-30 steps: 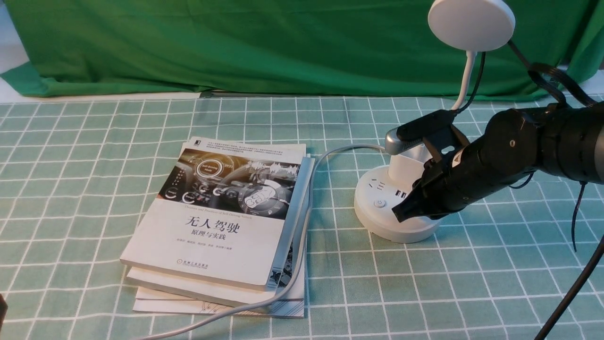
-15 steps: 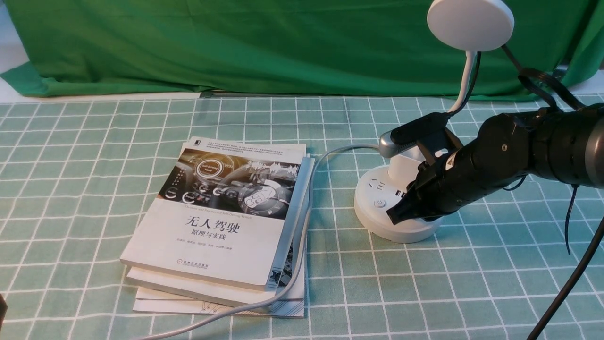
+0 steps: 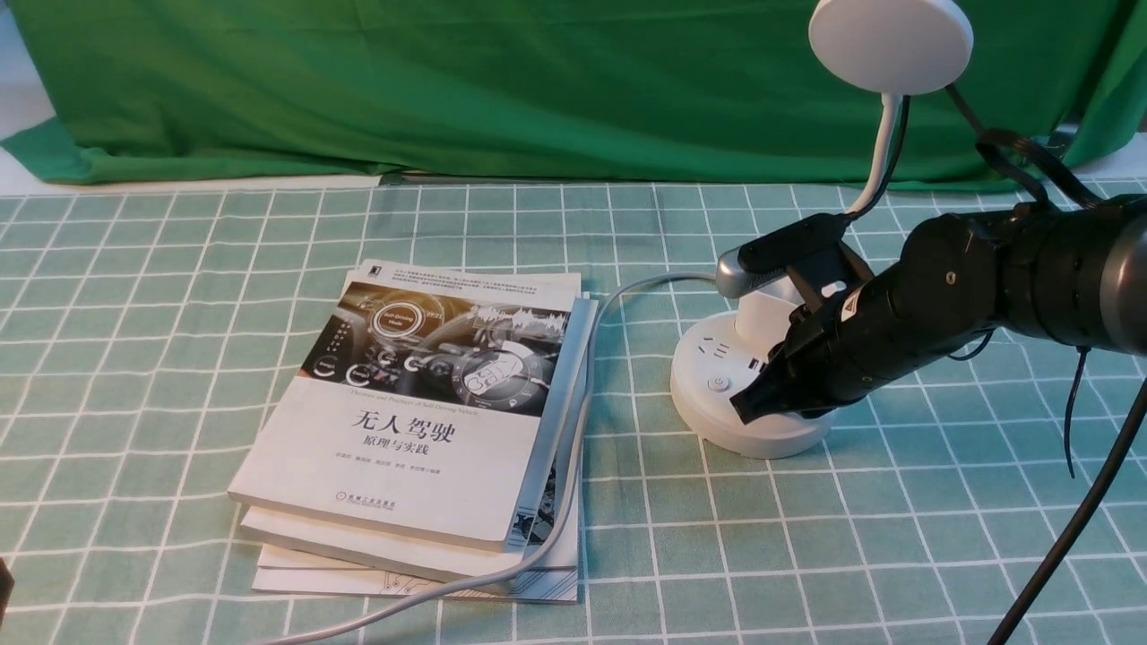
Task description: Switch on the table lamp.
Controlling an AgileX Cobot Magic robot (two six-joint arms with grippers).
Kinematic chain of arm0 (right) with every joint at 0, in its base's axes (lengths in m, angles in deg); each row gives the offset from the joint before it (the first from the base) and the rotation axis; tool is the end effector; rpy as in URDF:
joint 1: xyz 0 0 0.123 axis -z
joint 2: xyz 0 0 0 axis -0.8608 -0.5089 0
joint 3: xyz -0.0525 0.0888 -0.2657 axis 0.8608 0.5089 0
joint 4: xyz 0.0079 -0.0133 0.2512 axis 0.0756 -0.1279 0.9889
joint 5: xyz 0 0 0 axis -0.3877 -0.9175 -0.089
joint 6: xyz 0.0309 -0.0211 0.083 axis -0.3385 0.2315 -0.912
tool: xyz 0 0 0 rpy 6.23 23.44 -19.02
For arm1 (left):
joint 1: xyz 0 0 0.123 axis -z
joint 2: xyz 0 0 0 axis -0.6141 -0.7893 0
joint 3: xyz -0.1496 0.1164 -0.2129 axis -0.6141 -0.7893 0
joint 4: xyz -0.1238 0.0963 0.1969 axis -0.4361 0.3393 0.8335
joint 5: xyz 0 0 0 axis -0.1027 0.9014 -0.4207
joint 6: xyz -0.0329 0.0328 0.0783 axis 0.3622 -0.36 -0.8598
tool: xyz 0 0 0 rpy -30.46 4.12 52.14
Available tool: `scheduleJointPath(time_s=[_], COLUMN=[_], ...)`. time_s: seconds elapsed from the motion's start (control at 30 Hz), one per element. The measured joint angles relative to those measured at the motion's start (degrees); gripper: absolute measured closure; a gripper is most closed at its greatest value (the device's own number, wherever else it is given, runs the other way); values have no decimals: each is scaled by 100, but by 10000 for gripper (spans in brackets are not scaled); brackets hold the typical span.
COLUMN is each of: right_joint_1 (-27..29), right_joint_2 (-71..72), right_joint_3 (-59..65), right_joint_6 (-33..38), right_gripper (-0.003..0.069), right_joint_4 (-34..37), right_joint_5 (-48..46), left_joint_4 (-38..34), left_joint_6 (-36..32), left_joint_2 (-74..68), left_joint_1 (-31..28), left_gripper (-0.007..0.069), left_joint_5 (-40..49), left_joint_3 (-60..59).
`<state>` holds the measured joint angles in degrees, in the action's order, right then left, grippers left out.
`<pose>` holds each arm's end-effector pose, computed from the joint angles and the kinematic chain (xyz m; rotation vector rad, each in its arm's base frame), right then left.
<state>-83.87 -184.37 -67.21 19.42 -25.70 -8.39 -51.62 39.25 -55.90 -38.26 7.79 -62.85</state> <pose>0.3465 0.1659 0.1726 -0.7605 2.5246 0.2077 0.0557 -0.0003 0.1912 0.0206 1.7040 0.0164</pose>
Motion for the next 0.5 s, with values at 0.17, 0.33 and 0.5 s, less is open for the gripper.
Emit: scheduleJointPath(time_s=[0.17, 0.33, 0.5], right_joint_1=[-2, -7, -7], right_joint_2=[105, 830, 1907], right_joint_3=[10, 80, 536], right_joint_6=[0, -107, -298], right_gripper=[629, 629, 627], right_joint_4=[0, 0, -18], right_joint_5=[-104, -596, -727], left_joint_4=[0, 0, 0], left_joint_6=[0, 0, 0], left_joint_2=[0, 0, 0], left_joint_1=[0, 0, 0], left_gripper=[603, 603, 603], left_joint_5=[0, 0, 0], left_joint_3=[0, 0, 0])
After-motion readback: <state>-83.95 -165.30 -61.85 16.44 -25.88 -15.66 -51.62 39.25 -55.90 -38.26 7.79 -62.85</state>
